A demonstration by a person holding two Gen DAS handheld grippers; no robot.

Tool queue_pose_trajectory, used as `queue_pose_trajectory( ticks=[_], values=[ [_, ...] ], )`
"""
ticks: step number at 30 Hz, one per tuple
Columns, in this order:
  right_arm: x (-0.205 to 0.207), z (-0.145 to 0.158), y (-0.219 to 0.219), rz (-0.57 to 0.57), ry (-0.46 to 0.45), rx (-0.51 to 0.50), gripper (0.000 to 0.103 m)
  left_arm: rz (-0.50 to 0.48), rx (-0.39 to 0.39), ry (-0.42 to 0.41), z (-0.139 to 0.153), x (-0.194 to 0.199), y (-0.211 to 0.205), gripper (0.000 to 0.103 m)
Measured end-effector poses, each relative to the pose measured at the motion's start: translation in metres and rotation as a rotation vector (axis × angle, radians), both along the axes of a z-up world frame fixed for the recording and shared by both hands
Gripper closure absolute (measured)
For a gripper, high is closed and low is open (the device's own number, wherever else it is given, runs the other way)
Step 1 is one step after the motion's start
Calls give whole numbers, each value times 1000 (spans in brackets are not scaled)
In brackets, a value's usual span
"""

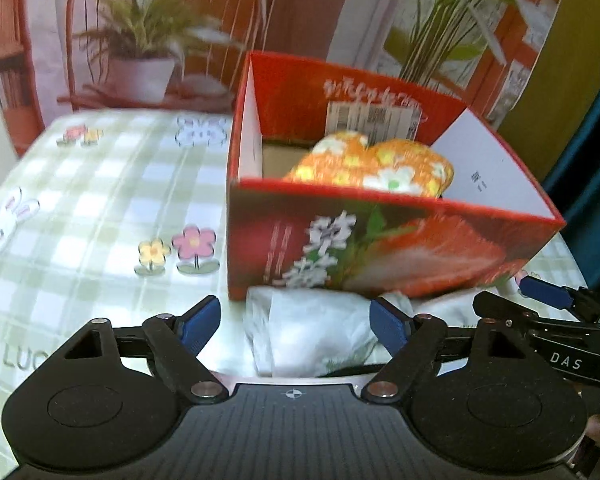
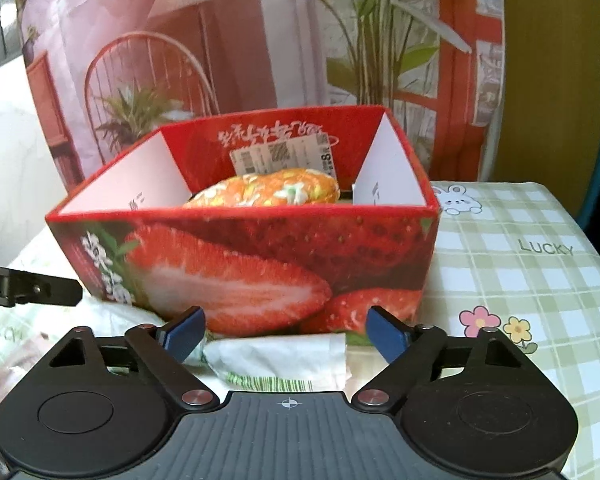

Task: Organize soft objects
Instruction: 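Move the left gripper down to the white plastic-wrapped bundle and close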

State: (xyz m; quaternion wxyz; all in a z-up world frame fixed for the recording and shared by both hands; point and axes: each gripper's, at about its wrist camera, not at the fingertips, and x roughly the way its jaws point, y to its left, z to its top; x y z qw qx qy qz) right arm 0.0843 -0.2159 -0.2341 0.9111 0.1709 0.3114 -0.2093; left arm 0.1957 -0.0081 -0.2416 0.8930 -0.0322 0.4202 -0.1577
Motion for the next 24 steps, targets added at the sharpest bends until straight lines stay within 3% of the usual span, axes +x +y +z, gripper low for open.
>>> queue_pose_trajectory(
  ticks=[8, 11, 24],
  values=[
    [3, -21, 0, 6, 35, 16, 30, 25, -46, 58, -20, 7, 7, 37],
    [4, -27, 0, 7, 51, 21, 31, 21, -63, 88, -28, 11, 7, 49],
    [9, -36, -13, 18, 74, 105, 34, 28, -103, 144, -42, 17, 12, 52]
  ],
)
